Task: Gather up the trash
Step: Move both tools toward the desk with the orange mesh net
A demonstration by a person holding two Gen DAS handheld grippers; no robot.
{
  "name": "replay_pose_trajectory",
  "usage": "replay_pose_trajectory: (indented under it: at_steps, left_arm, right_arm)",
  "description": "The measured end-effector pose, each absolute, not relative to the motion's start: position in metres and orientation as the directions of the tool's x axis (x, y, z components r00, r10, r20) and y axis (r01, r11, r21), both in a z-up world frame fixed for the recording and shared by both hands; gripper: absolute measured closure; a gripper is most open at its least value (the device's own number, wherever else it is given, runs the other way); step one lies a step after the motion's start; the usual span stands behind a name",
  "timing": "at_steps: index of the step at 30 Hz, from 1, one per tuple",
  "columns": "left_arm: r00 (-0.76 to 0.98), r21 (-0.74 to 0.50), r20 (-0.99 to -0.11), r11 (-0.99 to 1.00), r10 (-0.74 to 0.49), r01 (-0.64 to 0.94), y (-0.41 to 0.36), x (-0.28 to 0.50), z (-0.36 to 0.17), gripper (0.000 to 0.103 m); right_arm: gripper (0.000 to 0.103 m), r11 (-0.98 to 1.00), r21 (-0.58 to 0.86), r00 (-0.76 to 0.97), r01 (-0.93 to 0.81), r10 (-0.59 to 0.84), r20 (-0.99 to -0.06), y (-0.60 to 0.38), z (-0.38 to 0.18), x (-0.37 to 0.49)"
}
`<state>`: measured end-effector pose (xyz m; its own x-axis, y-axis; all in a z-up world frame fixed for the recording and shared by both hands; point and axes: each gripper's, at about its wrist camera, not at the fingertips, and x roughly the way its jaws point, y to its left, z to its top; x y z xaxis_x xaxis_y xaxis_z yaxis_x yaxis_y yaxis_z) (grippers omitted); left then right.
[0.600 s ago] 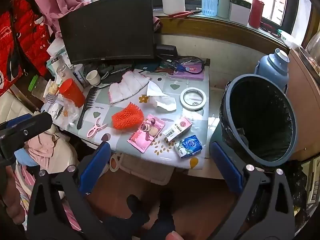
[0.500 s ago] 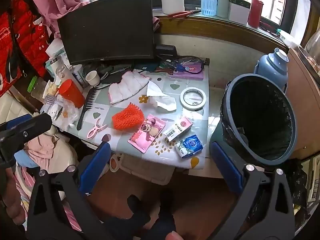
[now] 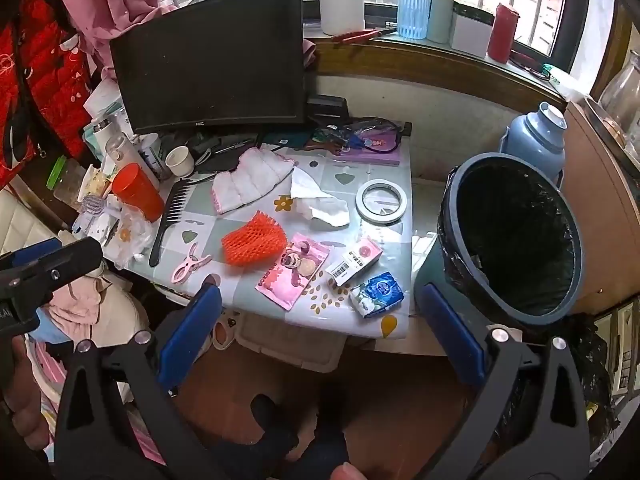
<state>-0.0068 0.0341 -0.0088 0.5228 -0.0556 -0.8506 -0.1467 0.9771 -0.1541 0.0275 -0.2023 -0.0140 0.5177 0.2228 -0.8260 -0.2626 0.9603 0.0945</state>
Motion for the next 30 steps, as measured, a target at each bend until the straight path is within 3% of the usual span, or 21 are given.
replay_pose_trajectory:
  at_steps: [30]
  left_arm:
    - [0.442,-0.150,-0.889,0.988,-0.119,-0.036,0.031,0.010,-0.020,0.004]
  right_arm:
    - [0.004,0.972,0.088,0.551,-0.219,0.197,-0.811,-0.192,-0.003,0.030]
